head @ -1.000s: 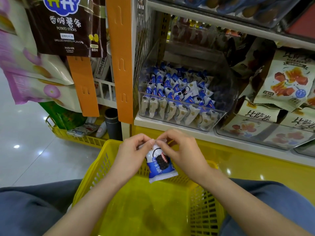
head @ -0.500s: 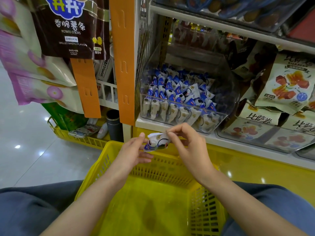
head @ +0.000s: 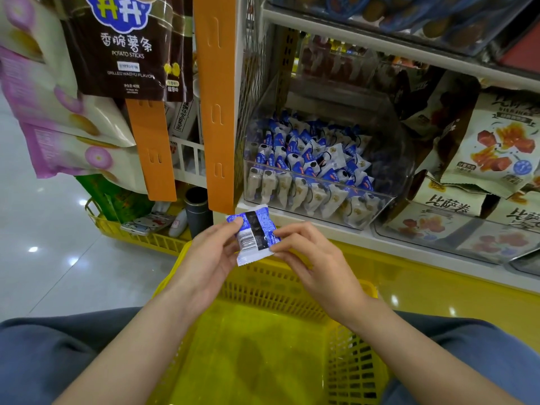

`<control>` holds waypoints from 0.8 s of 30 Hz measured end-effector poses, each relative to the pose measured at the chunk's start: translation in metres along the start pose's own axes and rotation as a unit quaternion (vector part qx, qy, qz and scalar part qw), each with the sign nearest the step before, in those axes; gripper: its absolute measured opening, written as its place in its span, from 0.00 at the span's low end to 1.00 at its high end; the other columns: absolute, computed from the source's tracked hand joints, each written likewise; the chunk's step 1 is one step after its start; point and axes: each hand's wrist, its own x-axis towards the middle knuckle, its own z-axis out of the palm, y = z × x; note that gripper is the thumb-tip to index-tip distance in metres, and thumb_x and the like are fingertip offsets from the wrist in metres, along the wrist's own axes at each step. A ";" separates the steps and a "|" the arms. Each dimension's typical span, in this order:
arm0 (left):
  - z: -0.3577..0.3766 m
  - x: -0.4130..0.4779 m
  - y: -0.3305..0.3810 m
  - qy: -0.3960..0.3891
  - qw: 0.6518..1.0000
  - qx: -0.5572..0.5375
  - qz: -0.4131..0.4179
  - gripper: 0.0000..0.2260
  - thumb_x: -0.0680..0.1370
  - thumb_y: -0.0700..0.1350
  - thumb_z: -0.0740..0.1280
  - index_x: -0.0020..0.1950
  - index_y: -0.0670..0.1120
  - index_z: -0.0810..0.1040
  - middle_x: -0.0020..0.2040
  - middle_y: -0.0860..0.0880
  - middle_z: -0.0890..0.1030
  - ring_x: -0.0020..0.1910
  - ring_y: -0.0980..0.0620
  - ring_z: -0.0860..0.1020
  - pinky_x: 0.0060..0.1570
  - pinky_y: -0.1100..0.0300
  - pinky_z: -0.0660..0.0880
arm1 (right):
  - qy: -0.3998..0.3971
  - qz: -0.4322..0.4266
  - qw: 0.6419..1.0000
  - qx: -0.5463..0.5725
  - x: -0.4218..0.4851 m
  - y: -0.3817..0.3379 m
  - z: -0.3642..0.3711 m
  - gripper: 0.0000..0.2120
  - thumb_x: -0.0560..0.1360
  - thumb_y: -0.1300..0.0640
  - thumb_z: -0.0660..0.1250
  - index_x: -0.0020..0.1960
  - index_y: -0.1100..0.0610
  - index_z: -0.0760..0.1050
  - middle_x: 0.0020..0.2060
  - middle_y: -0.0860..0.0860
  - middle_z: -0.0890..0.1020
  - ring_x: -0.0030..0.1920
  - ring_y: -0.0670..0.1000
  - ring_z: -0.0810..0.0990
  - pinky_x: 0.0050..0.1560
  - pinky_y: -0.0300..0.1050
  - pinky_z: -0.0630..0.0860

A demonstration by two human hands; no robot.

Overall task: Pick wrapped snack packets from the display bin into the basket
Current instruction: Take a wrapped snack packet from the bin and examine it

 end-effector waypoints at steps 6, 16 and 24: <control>0.004 -0.008 -0.003 0.007 0.989 0.123 0.084 0.08 0.79 0.43 0.62 0.54 0.43 0.78 0.47 0.46 0.85 0.45 0.52 0.82 0.46 0.56 0.78 | -0.001 0.211 0.955 0.207 0.006 -0.012 0.006 0.12 0.76 0.57 0.64 0.57 0.47 0.68 0.55 0.45 0.77 0.49 0.43 0.79 0.47 0.38 0.77; 0.014 -0.013 -0.011 -0.057 0.969 0.196 0.139 0.13 0.76 0.31 0.62 0.58 0.44 0.71 0.48 0.48 0.81 0.40 0.62 0.80 0.36 0.69 0.76 | 0.016 0.347 0.865 0.362 0.013 -0.011 0.004 0.08 0.77 0.62 0.61 0.56 0.60 0.72 0.46 0.58 0.82 0.40 0.48 0.81 0.43 0.39 0.78; 0.002 -0.014 -0.018 -0.045 0.787 0.510 0.344 0.20 0.74 0.40 0.68 0.63 0.53 0.70 0.59 0.59 0.68 0.60 0.65 0.67 0.59 0.76 0.63 | 0.032 0.328 0.905 0.270 0.011 -0.008 0.004 0.04 0.75 0.58 0.66 0.50 0.56 0.76 0.43 0.52 0.82 0.42 0.44 0.80 0.41 0.36 0.76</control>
